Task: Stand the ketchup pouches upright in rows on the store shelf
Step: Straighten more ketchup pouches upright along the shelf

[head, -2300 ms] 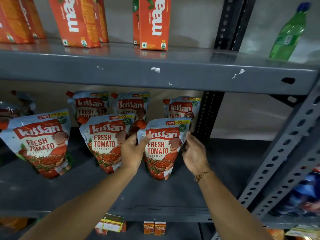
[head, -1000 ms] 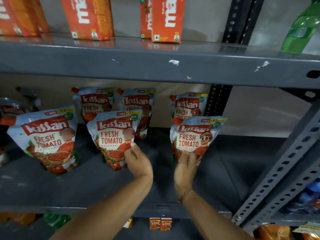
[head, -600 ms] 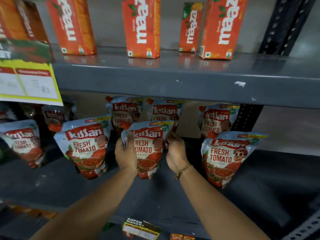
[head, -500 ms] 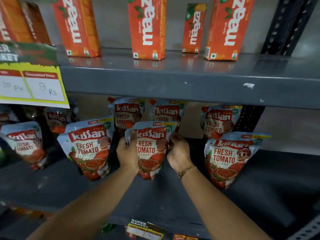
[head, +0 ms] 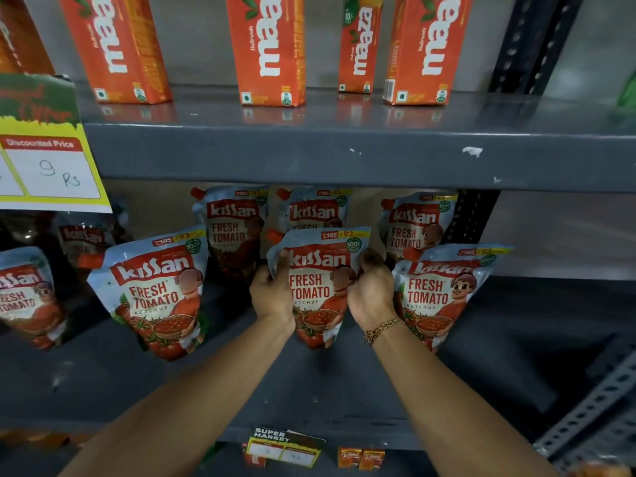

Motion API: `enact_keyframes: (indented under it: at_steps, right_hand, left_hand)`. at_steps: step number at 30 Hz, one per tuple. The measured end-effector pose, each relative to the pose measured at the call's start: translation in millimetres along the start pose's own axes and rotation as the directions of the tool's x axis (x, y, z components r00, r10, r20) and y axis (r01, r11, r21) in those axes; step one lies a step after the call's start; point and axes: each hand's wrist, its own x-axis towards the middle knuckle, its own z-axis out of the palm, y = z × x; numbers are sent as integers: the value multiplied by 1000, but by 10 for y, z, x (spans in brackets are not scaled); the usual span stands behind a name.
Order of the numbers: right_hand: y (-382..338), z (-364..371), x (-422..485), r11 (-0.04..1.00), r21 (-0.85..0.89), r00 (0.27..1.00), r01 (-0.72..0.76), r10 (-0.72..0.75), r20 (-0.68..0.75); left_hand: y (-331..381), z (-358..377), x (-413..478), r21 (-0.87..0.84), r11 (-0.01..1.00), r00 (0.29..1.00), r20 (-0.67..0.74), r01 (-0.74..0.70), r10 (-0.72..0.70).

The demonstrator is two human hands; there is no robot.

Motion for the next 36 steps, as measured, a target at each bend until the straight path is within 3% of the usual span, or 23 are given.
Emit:
enact_keyframes:
  at_steps: [12, 16, 19, 21, 23, 25, 27, 29, 32, 36]
  right_hand:
    - [8, -47, -50, 990, -120, 992, 73, -85, -95]
    - [198, -111, -95, 929, -365, 971, 67, -144, -188]
    - [439, -131, -335, 704, -703, 917, 100, -340, -209]
    - [624, -97, -500, 466, -849, 871, 249, -490, -14]
    - [779, -33, -579, 251, -862, 791, 440, -564, 239]
    - [910, 114, -597, 158, -819, 754, 552, -515, 409]
    - [1062, 290, -578, 181, -783, 765, 595, -426, 482]
    - [1209, 482, -537, 275, -759, 801, 591, -315, 509]
    - [1445, 774, -434, 342, -745, 820, 573, -223, 528]
    - [1801, 1144, -94, 604, -730, 947, 320, -186, 261]
  left_hand:
    - [-9, 15, -88, 16, 1000, 1000, -29, -4, 5]
    - [3, -31, -138, 59, 998, 999, 3, -34, 34]
    - [36, -84, -226, 62, 998, 992, -119, -21, 28]
    - [79, -197, -247, 21, 1000, 938, -346, -10, 17]
    - [134, -408, -211, 9, 1000, 827, -562, 2, 3]
    - [144, -692, -96, -20, 999, 730, -681, 47, -48]
    - [200, -978, 12, 12, 994, 707, -704, 110, -70]
    - [300, -1197, 115, 120, 987, 716, -698, 110, 5]
    - [499, -1456, 307, 249, 967, 743, -638, -50, 202]
    - [715, -1672, 559, 263, 951, 827, -491, -161, 275]
